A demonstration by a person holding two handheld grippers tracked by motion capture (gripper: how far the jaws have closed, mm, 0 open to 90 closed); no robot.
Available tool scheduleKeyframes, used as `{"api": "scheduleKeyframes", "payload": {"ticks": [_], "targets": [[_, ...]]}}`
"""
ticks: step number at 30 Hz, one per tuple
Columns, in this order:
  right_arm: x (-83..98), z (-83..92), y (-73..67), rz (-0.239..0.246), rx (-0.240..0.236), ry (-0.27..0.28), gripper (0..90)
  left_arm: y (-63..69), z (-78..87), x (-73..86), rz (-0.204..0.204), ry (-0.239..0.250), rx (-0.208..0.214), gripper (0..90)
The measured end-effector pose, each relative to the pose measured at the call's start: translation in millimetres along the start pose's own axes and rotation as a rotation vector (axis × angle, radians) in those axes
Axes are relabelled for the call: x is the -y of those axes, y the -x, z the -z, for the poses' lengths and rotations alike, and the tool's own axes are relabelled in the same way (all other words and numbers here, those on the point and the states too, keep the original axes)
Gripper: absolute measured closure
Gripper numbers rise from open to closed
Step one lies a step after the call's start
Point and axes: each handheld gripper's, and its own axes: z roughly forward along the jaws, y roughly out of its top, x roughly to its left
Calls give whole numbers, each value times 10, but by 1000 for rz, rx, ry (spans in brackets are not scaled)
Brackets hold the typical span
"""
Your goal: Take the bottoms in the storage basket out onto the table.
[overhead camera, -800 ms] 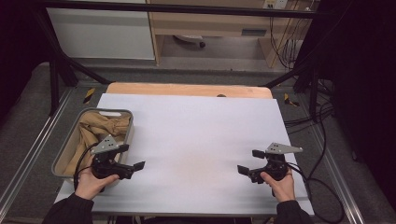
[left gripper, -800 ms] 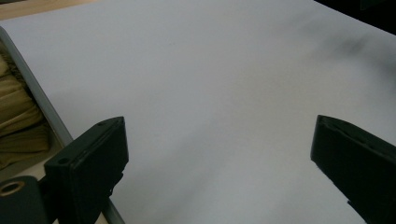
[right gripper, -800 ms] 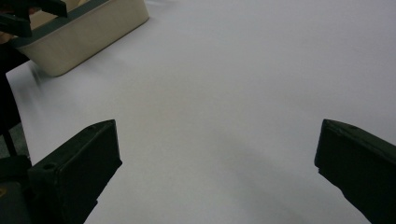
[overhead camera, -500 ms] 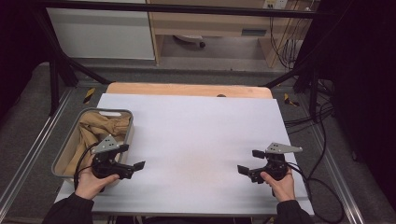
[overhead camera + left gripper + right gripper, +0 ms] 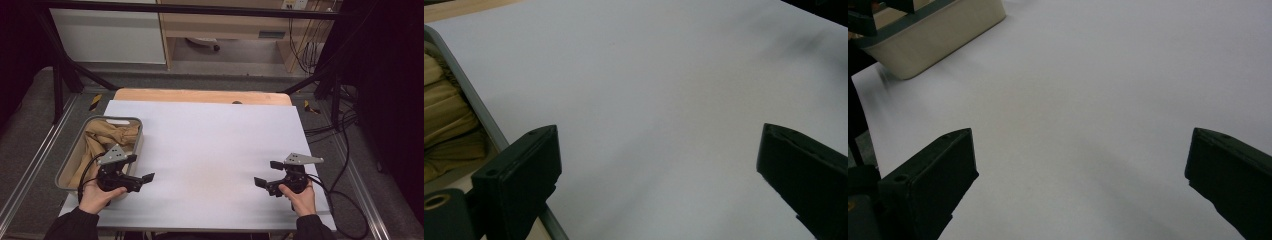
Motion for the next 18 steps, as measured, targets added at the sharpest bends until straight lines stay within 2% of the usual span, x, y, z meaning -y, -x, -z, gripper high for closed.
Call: {"api": "scheduleKeyframes", "payload": {"ticks": [18], "targets": [[6,-19,2,3,0,-12,7,-68,99,-27,11,-1,-20,39]]}}
